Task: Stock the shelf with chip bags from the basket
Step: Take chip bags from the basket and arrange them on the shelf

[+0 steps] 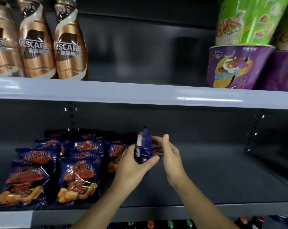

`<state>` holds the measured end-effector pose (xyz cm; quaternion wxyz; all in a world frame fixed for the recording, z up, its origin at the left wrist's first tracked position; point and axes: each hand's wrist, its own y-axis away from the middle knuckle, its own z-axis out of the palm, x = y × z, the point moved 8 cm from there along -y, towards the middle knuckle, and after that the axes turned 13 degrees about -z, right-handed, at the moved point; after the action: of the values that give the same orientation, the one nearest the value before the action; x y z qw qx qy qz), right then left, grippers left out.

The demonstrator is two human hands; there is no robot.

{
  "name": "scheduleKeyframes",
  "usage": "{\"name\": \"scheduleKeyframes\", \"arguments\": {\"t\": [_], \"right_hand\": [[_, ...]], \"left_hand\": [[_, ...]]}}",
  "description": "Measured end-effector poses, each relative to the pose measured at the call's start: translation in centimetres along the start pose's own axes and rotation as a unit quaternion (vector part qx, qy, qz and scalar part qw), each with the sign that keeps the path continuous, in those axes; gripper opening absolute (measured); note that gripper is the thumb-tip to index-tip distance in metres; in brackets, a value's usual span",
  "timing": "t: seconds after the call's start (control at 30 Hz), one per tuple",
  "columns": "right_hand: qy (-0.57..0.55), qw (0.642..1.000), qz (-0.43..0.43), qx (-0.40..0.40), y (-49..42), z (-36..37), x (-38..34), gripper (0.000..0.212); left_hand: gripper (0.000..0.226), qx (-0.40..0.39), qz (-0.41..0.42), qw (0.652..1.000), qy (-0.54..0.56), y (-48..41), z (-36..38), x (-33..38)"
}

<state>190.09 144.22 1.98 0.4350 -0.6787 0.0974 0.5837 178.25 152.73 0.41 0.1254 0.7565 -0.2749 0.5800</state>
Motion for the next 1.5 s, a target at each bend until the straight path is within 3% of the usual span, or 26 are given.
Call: {"name": "scheduleKeyframes", "arguments": {"t": [0.13,0.27,0.4,0.53,0.63,0.73,0.87,0.97,1.23,1.5], "right_hand": [[-0.029,0.999,-0.011,-0.011,0.0,0.0,-0.8,0.056],[0.005,0.999,-0.019,0.043,-0.5,-1.6,-0.3,0.016],[0.005,0.998,0.056,0.009,-0.1,-1.4,2.4,0.038],[-0.013,0.996,0.085,0.004,0.4,-0.9,4.3,0.033],[-0.012,0.996,0.089,0.012,0.5,-0.6,5.0,0.025],[-0.001,0.994,0.108,0.008,1.1,0.2,6.0,0.018],[0.024,0.990,0.137,0.010,1.8,1.5,8.4,0.018],[0.033,0.988,0.151,0.017,1.9,2.4,10.0,0.017],[0.069,0.982,0.170,-0.035,2.1,4.9,13.0,0.018],[0.142,0.977,0.152,-0.039,1.4,5.4,13.6,0.014]], "left_hand": [[0.036,-0.043,-0.036,0.991,0.124,-1.0,-0.3,0.3],[0.029,-0.052,-0.084,0.973,0.206,-1.8,-1.3,-1.0],[0.036,-0.078,-0.091,0.965,0.232,-1.7,-1.4,-1.7],[0.049,-0.062,-0.097,0.967,0.226,-1.8,-1.7,-3.0],[0.039,-0.043,-0.093,0.980,0.168,-1.9,-2.0,-4.3],[0.030,0.024,-0.083,0.996,0.000,-1.7,-2.8,-5.4],[0.057,0.087,-0.074,0.981,-0.158,-0.9,-3.6,-5.9],[0.074,0.101,-0.066,0.970,-0.212,-0.2,-4.1,-6.3],[0.044,0.108,-0.021,0.923,-0.368,1.4,-3.8,-6.9],[0.050,0.082,-0.034,0.923,-0.374,-0.1,-2.8,-8.1]]}}
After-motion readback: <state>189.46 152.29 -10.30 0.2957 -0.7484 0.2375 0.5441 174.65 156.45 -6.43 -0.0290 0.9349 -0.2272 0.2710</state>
